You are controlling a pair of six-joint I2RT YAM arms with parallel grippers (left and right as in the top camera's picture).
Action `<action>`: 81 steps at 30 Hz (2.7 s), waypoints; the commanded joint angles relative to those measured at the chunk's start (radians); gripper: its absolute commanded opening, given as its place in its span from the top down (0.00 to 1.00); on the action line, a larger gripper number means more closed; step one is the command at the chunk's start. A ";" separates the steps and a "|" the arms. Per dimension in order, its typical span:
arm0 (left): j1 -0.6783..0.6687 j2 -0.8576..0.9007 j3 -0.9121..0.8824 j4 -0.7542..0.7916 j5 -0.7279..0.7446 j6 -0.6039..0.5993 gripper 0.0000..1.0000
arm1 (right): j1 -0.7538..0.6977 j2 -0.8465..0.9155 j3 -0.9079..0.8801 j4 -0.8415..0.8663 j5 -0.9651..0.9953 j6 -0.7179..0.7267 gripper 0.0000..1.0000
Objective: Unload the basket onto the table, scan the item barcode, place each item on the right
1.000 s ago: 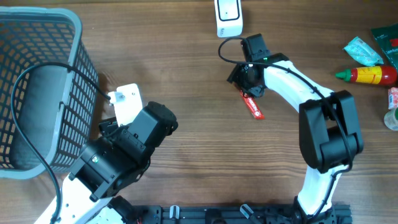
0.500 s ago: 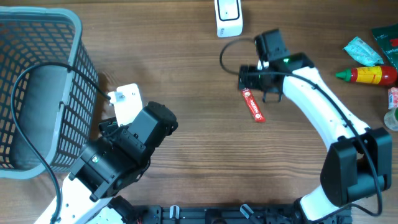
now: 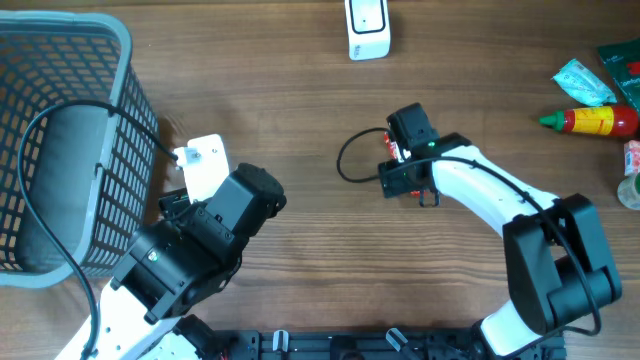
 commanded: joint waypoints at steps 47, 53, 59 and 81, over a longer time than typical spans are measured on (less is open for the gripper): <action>-0.003 0.003 0.001 0.000 -0.010 -0.013 0.00 | -0.264 0.124 0.046 0.277 -1.746 0.534 0.96; -0.003 0.003 0.001 0.000 -0.010 -0.013 0.00 | -0.264 0.124 0.046 0.289 -1.746 0.752 0.96; -0.003 0.003 0.001 0.000 -0.010 -0.013 0.00 | -0.264 0.124 0.045 0.517 -1.725 0.708 0.95; -0.003 0.003 0.001 0.000 -0.010 -0.013 0.00 | -0.258 0.121 -0.017 0.289 -0.734 0.006 0.96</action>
